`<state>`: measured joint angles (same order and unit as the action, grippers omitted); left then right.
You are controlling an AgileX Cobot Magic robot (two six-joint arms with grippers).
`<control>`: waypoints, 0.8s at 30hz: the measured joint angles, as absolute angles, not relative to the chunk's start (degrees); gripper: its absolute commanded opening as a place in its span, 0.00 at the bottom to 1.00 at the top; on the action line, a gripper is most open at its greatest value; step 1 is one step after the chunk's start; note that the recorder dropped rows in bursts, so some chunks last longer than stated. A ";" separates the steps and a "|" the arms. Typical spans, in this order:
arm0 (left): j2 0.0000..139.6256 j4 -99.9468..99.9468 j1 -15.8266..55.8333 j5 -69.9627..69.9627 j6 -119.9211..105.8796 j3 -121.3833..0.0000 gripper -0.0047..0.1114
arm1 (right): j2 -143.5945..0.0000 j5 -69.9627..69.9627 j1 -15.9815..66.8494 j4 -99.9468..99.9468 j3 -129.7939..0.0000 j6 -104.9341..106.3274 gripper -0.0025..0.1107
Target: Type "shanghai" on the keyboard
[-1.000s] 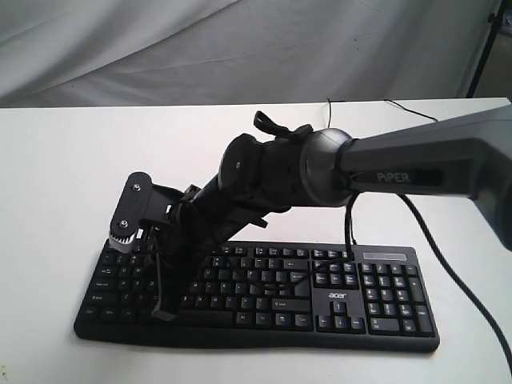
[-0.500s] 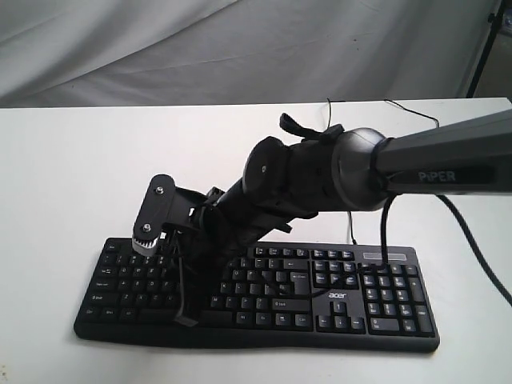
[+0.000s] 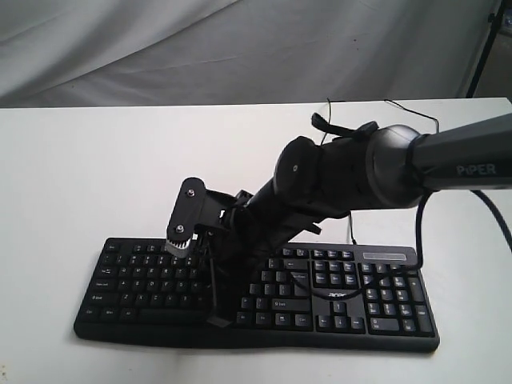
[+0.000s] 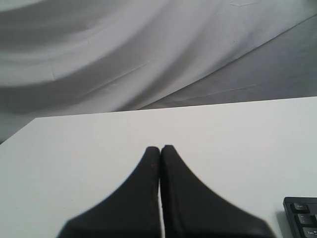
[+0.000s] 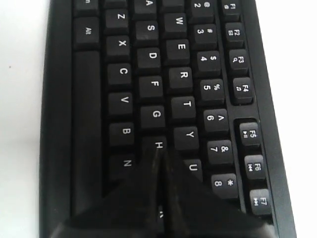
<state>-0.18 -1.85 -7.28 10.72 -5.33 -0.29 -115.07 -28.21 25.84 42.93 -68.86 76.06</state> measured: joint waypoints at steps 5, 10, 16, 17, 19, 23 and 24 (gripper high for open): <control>-0.18 -1.85 -7.28 10.72 -5.33 -0.29 0.05 | -114.86 -29.62 24.81 42.41 -68.86 76.47 0.02; -0.18 -1.85 -7.28 10.72 -5.33 -0.29 0.05 | -114.86 -31.64 23.98 41.51 -68.86 77.59 0.02; -0.18 -1.85 -7.28 10.72 -5.33 -0.29 0.05 | -114.86 -31.74 23.84 41.51 -68.86 78.15 0.02; -0.18 -1.85 -7.28 10.72 -5.33 -0.29 0.05 | -114.86 -31.74 23.84 41.51 -68.86 78.15 0.02; -0.18 -1.85 -7.28 10.72 -5.33 -0.29 0.05 | -114.86 -31.74 23.84 41.51 -68.86 78.25 0.02; -0.18 -1.85 -7.28 10.72 -5.33 -0.29 0.05 | -114.86 -31.12 23.84 41.51 -68.86 78.45 0.02; -0.18 -1.85 -7.28 10.72 -5.33 -0.29 0.05 | -114.86 -30.83 23.84 41.51 -68.86 78.45 0.02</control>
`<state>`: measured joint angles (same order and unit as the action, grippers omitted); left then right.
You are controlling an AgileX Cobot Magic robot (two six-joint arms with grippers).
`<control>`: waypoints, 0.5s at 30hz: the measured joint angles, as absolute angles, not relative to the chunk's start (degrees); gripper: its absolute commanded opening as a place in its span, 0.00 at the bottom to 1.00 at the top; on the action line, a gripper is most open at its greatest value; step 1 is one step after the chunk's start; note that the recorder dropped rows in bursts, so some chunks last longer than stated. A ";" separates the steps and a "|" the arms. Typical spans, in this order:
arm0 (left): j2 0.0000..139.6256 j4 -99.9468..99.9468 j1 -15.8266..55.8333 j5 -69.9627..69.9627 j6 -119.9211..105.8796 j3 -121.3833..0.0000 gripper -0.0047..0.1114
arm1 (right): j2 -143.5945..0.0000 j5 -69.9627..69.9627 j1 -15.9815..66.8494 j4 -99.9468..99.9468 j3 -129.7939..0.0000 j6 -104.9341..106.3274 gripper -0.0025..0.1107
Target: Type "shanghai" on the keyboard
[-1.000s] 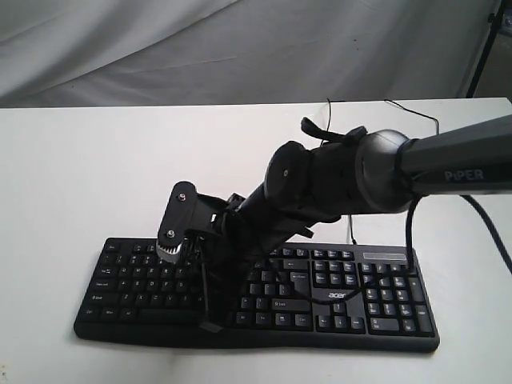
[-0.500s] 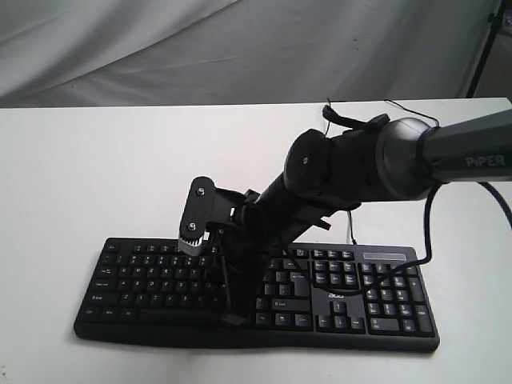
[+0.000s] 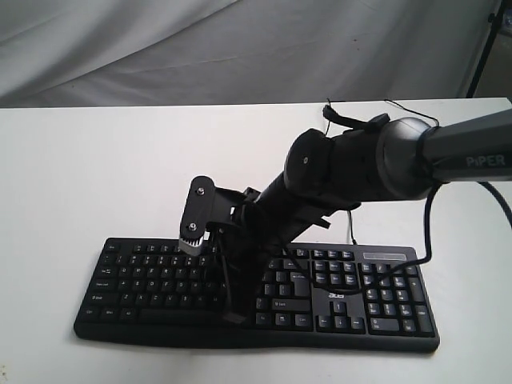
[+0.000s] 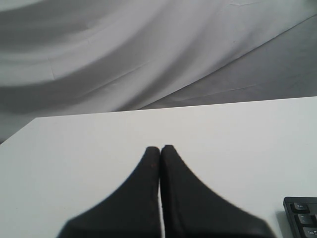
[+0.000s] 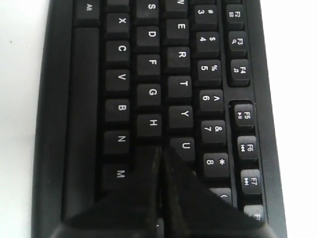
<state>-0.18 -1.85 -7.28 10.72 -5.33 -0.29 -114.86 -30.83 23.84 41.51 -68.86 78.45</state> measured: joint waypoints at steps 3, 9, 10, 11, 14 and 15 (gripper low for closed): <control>-0.18 -1.85 -7.28 10.72 -5.33 -0.29 0.05 | -114.86 -29.83 23.84 41.51 -68.86 78.45 0.02; -0.18 -1.85 -7.28 10.72 -5.33 -0.29 0.05 | -114.86 -28.62 23.53 41.51 -68.86 78.45 0.02; -0.18 -1.85 -7.28 10.72 -5.33 -0.29 0.05 | -114.86 -28.39 23.36 41.51 -68.86 78.45 0.02; -0.18 -1.85 -7.28 10.72 -5.33 -0.29 0.05 | -114.86 -28.24 23.24 41.51 -68.86 78.45 0.02; -0.18 -1.85 -7.28 10.72 -5.33 -0.29 0.05 | -114.86 -28.05 23.00 41.62 -68.86 78.45 0.02; -0.18 -1.85 -7.28 10.72 -5.33 -0.29 0.05 | -114.86 -27.95 23.00 41.62 -68.86 78.45 0.02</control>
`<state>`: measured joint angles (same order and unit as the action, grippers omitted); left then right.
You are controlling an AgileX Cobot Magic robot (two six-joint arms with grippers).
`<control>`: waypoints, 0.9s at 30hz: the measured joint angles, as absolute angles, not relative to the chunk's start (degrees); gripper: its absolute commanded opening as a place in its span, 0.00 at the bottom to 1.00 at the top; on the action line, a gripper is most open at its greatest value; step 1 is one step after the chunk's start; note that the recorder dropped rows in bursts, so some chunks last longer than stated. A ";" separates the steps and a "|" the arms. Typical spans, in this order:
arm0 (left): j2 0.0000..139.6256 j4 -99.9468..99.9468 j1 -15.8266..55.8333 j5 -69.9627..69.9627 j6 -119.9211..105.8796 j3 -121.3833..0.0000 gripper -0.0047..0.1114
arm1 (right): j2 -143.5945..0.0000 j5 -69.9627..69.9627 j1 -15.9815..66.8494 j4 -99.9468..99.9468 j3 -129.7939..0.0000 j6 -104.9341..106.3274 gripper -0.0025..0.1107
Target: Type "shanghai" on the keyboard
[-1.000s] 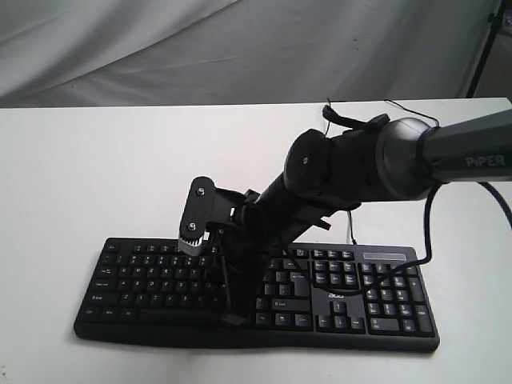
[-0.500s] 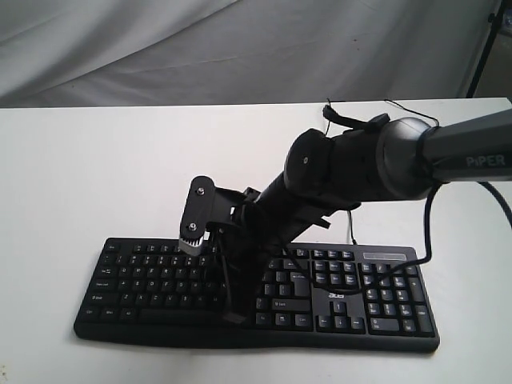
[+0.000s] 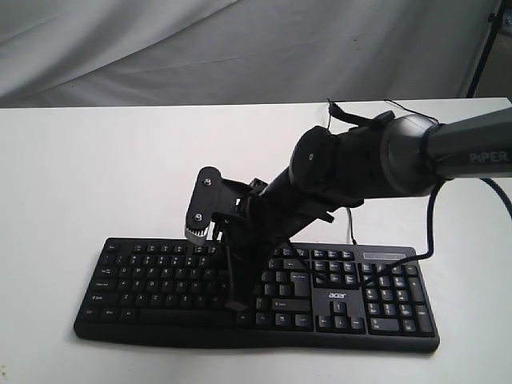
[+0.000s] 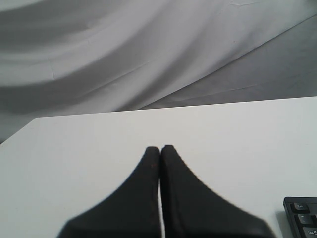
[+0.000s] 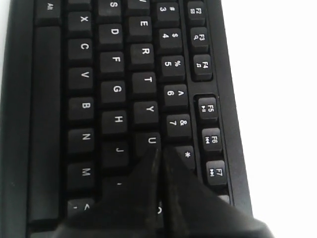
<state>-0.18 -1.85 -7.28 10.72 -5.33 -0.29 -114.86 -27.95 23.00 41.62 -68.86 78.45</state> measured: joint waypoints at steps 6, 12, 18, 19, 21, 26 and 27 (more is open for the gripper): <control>-0.18 -1.85 -7.28 10.72 -5.33 -0.29 0.05 | -116.35 -27.65 22.49 43.31 -68.86 79.72 0.02; -0.18 -1.85 -7.28 10.72 -5.33 -0.29 0.05 | -116.49 -27.65 22.37 44.83 -68.86 81.18 0.02; -0.18 -1.85 -7.28 10.72 -5.33 -0.29 0.05 | -116.49 -27.89 22.37 45.42 -68.86 81.40 0.02; -0.18 -1.85 -7.28 10.72 -5.33 -0.29 0.05 | -116.49 -27.99 22.37 45.53 -68.86 81.40 0.02; -0.18 -1.85 -7.28 10.72 -5.33 -0.29 0.05 | -116.49 -28.08 22.37 45.53 -68.86 81.51 0.02; -0.18 -1.85 -7.28 10.72 -5.33 -0.29 0.05 | -116.49 -28.22 22.37 45.66 -68.86 82.09 0.02; -0.18 -1.85 -7.28 10.72 -5.33 -0.29 0.05 | -116.49 -28.22 22.37 45.66 -68.86 82.09 0.02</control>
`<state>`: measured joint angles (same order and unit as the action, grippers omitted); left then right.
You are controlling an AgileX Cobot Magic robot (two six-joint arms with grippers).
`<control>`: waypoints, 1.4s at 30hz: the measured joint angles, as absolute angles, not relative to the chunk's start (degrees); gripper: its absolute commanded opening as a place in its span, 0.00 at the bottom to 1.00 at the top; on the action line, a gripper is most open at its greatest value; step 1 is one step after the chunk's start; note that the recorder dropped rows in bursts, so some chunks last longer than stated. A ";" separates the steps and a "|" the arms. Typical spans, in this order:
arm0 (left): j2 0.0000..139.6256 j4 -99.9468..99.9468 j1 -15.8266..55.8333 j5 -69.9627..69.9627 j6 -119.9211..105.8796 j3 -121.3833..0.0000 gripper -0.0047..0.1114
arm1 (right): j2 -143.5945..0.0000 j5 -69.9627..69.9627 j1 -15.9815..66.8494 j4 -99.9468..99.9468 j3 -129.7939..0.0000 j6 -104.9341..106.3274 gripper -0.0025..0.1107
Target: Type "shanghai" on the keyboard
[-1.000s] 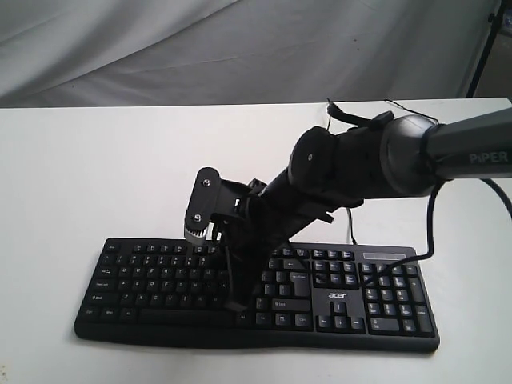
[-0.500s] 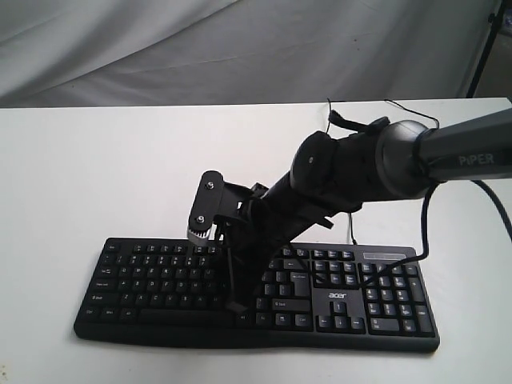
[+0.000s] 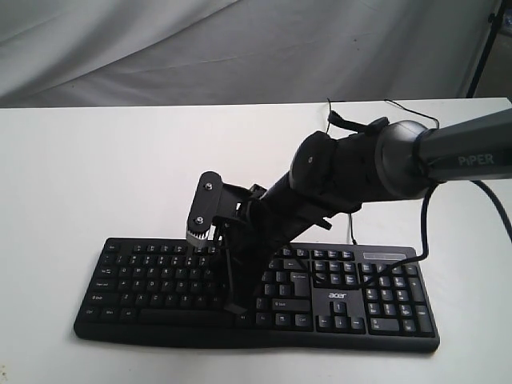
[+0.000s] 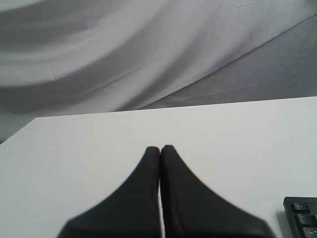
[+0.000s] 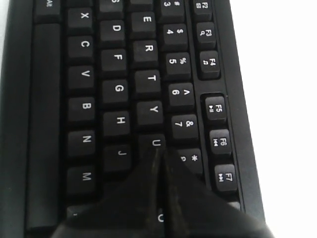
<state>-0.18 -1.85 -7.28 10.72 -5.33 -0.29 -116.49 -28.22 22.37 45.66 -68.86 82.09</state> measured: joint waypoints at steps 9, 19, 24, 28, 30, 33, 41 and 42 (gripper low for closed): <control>-0.18 -1.85 -7.28 10.72 -5.33 -0.29 0.05 | -116.49 -28.65 22.37 45.66 -68.86 82.50 0.02; -0.18 -1.85 -7.28 10.72 -5.33 -0.29 0.05 | -117.29 -28.65 22.37 46.39 -68.86 82.97 0.02; -0.18 -1.85 -7.28 10.72 -5.33 -0.29 0.05 | -117.66 -28.65 22.29 46.73 -68.86 83.29 0.02; -0.18 -1.85 -7.28 10.72 -5.33 -0.29 0.05 | -117.01 -28.75 22.29 46.63 -68.86 83.29 0.02; -0.18 -1.85 -7.28 10.72 -5.33 -0.29 0.05 | -116.40 -28.97 22.29 46.63 -68.86 83.29 0.02; -0.18 -1.85 -7.28 10.72 -5.33 -0.29 0.05 | -115.90 -29.10 22.29 46.63 -68.86 83.38 0.02; -0.18 -1.85 -7.28 10.72 -5.33 -0.29 0.05 | -115.81 -29.10 22.29 46.63 -68.86 83.38 0.02; -0.18 -1.85 -7.28 10.72 -5.33 -0.29 0.05 | -115.81 -29.10 22.29 46.63 -68.86 83.38 0.02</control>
